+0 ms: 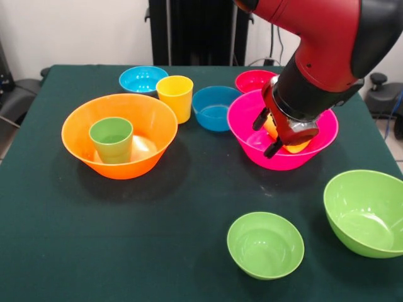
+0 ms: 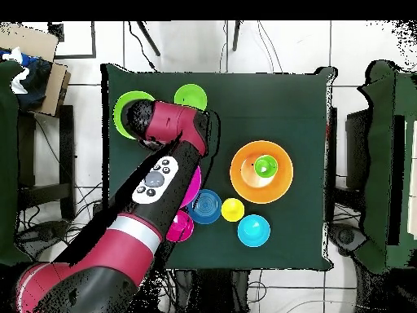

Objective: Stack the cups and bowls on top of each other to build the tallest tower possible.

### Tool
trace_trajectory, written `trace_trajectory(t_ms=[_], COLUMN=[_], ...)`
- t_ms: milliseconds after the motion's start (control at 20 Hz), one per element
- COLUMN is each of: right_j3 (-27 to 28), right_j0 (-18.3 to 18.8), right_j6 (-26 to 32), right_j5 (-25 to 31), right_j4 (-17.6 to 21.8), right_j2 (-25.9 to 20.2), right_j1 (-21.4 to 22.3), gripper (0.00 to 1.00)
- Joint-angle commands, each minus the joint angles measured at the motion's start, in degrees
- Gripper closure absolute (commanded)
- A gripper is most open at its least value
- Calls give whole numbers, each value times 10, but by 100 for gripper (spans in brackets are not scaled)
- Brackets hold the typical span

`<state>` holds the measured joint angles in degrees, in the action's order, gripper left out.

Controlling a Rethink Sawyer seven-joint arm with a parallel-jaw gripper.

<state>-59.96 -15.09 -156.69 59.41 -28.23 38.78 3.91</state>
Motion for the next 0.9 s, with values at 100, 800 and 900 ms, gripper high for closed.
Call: trace_trajectory(t_ms=[100,800,900], right_j3=[33,76,75], right_j0=[14,23,22], right_j6=[-125,-147,-146], right_j5=[17,-42,-46], right_j4=[-12,-21,-22], right_j2=[-32,-27,-26], right_j1=[7,-59,-62], gripper=[0,0,0])
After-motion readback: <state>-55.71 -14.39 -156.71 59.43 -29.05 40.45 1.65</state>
